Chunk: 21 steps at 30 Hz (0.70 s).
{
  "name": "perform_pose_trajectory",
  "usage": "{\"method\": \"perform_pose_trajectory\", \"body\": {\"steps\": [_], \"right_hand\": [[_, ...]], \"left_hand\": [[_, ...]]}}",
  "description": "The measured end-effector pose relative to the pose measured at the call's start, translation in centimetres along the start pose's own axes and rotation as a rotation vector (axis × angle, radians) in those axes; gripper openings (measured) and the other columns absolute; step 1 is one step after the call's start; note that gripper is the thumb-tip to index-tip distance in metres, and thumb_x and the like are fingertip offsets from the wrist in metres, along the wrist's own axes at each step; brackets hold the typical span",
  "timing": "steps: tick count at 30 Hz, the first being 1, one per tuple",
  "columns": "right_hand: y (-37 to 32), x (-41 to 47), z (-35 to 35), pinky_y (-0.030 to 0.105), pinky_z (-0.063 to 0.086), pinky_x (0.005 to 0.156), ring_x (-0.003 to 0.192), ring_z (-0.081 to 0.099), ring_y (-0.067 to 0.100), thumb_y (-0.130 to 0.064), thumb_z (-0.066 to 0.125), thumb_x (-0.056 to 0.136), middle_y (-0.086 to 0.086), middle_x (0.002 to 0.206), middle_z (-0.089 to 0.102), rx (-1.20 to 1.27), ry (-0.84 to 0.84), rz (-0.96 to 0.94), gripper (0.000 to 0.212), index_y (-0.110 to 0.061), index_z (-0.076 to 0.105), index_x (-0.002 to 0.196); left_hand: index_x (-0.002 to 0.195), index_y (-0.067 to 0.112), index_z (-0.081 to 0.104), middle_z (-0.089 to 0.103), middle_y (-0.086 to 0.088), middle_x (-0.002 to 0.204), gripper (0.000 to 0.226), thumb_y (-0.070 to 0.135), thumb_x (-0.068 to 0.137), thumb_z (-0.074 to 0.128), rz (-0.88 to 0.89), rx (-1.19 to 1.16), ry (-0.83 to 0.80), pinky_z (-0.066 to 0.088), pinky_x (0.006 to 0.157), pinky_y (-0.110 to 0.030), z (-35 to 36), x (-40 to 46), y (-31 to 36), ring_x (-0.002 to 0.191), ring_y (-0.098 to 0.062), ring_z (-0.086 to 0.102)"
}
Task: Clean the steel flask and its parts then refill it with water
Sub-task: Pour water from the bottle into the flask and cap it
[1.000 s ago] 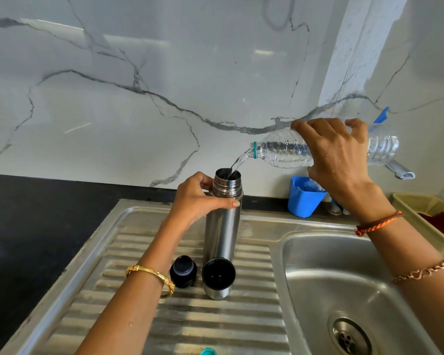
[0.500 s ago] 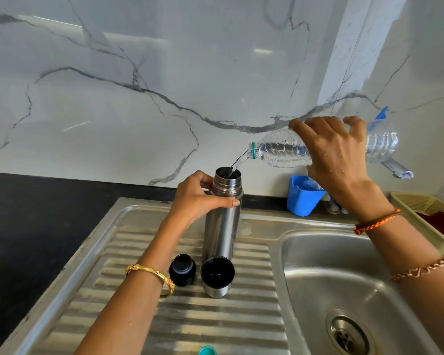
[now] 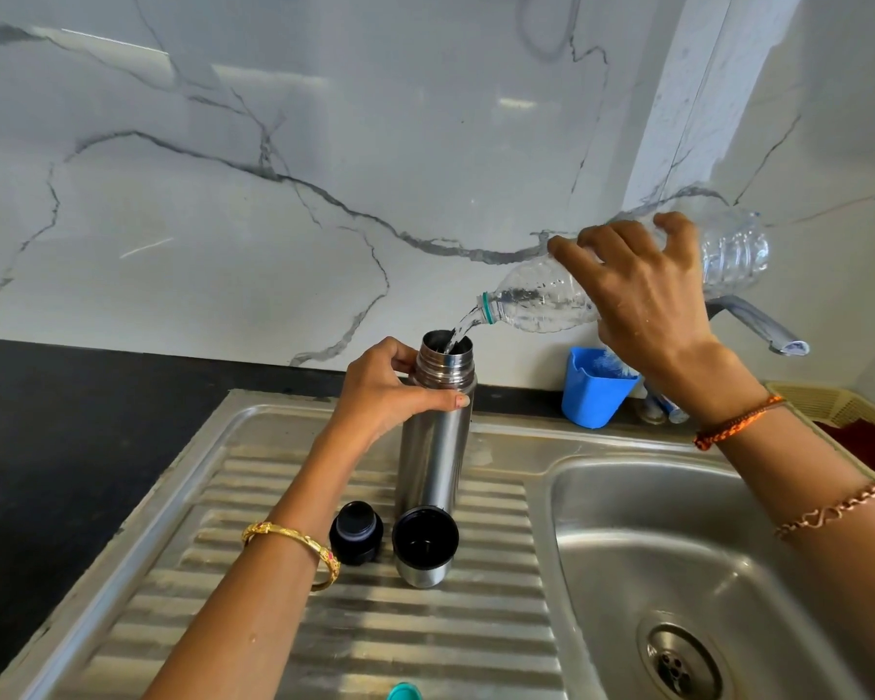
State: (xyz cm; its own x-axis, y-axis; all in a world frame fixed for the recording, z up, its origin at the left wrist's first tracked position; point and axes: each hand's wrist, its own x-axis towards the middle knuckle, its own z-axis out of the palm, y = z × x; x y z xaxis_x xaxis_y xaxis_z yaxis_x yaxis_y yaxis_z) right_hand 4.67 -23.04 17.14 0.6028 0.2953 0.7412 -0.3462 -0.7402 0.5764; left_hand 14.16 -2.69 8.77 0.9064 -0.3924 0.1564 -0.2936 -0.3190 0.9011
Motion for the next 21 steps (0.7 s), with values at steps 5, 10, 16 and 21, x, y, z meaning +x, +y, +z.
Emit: {"method": "perform_pose_trajectory", "body": {"steps": [5,10,16,21], "right_hand": [[0.0,0.6,-0.1,0.046,0.047,0.085,0.080,0.063,0.026,0.012,0.066,0.053,0.004,0.087,0.066,-0.048,0.028,-0.056,0.061,-0.017,0.059,0.107],[0.0,1.2,-0.3,0.044,0.047,0.085,0.082,0.062,0.021,0.008,0.065,0.049,-0.001,0.088,0.064,-0.119,-0.003,-0.141,0.065,-0.020,0.057,0.107],[-0.1,2.0,-0.2,0.043,0.046,0.087,0.083,0.061,0.019,0.003,0.067,0.057,-0.002,0.090,0.064,-0.226,0.002,-0.266,0.060,-0.022,0.054,0.110],[-0.6,3.3,-0.4,0.041,0.045,0.088,0.082,0.060,0.017,0.003,0.054,0.065,-0.004,0.087,0.063,-0.321,0.047,-0.408,0.052,-0.022,0.050,0.110]], "left_hand": [[0.096,0.019,0.056,0.056,0.018,0.087,0.057,0.028,0.051,0.090,-0.002,-0.010,0.005,0.038,0.065,-0.011,0.0,0.0,0.0,0.081,0.006,0.050],[0.098,0.019,0.056,0.054,0.019,0.087,0.057,0.027,0.053,0.090,-0.001,-0.022,0.003,0.036,0.064,-0.011,0.0,-0.1,0.0,0.081,0.006,0.050],[0.100,0.018,0.057,0.055,0.018,0.089,0.059,0.028,0.052,0.090,-0.003,-0.022,-0.001,0.038,0.067,-0.011,0.0,0.0,-0.1,0.083,0.002,0.051],[0.098,0.018,0.056,0.055,0.018,0.088,0.056,0.027,0.053,0.089,0.001,-0.031,0.000,0.035,0.063,-0.011,0.1,0.0,-0.2,0.080,0.008,0.048]]}}
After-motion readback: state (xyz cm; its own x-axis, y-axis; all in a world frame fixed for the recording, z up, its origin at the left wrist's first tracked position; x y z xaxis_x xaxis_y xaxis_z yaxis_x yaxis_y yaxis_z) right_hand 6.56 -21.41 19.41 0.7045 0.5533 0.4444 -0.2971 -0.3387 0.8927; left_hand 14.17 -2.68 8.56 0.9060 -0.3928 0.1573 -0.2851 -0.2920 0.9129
